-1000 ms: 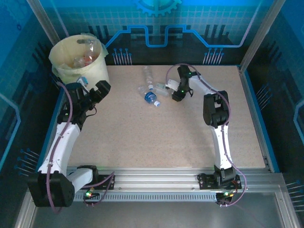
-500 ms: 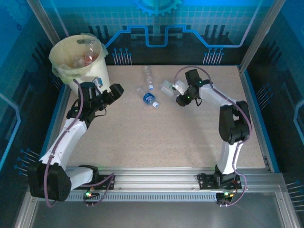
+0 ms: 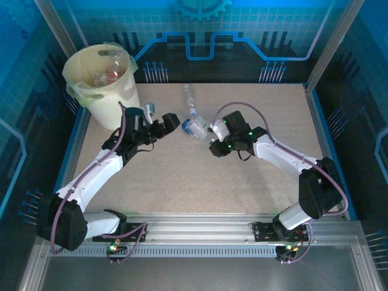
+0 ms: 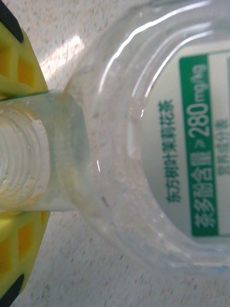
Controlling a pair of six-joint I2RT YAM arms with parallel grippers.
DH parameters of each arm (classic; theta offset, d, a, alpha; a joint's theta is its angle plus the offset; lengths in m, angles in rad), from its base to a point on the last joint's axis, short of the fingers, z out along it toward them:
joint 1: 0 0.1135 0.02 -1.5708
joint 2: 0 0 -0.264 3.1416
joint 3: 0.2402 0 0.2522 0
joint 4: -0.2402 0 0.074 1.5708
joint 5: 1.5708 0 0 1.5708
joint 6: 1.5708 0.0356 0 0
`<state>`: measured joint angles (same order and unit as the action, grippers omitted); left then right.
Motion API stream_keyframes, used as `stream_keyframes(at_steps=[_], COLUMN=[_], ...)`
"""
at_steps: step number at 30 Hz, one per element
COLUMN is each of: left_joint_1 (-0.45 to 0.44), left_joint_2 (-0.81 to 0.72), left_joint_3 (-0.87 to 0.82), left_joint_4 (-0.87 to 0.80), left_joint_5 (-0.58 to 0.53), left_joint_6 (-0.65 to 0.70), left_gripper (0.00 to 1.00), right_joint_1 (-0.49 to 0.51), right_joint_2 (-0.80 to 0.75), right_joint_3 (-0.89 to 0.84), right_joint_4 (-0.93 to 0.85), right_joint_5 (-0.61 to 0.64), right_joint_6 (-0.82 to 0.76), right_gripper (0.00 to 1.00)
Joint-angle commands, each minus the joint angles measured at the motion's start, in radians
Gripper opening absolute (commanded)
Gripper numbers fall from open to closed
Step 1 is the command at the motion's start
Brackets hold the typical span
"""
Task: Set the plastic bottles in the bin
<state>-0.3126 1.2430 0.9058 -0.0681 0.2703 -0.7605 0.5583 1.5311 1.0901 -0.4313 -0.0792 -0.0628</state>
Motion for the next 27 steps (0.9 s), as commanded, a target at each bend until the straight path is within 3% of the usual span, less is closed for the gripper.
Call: stream_keyframes(at_steps=[1, 16, 20, 23, 25, 27], left_joint_1=[-0.057, -0.138, -0.157, -0.162, -0.162, -0.163], left_joint_2=[0.039, 0.174, 0.175, 0.180, 0.180, 0.181], left_joint_3=[0.008, 0.044, 0.044, 0.039, 0.030, 0.021], left_joint_4=[0.044, 0.126, 0.134, 0.143, 0.167, 0.194], left_joint_5=[0.005, -0.069, -0.141, -0.148, -0.137, -0.120], left_joint_6=[-0.009, -0.055, -0.047, -0.059, -0.073, -0.086], left_gripper=[0.99, 0.97, 0.89, 0.78, 0.71, 0.63], right_joint_1=[0.044, 0.088, 0.095, 0.098, 0.098, 0.097], right_joint_2=[-0.007, 0.029, 0.038, 0.041, 0.038, 0.034], right_joint_3=[0.021, 0.062, 0.081, 0.088, 0.085, 0.079], right_joint_4=[0.008, 0.115, 0.114, 0.111, 0.109, 0.112], right_joint_5=[0.004, -0.266, -0.309, -0.316, -0.309, -0.312], right_joint_6=[0.053, 0.123, 0.140, 0.148, 0.150, 0.150], right_gripper=[0.14, 0.16, 0.18, 0.21, 0.27, 0.43])
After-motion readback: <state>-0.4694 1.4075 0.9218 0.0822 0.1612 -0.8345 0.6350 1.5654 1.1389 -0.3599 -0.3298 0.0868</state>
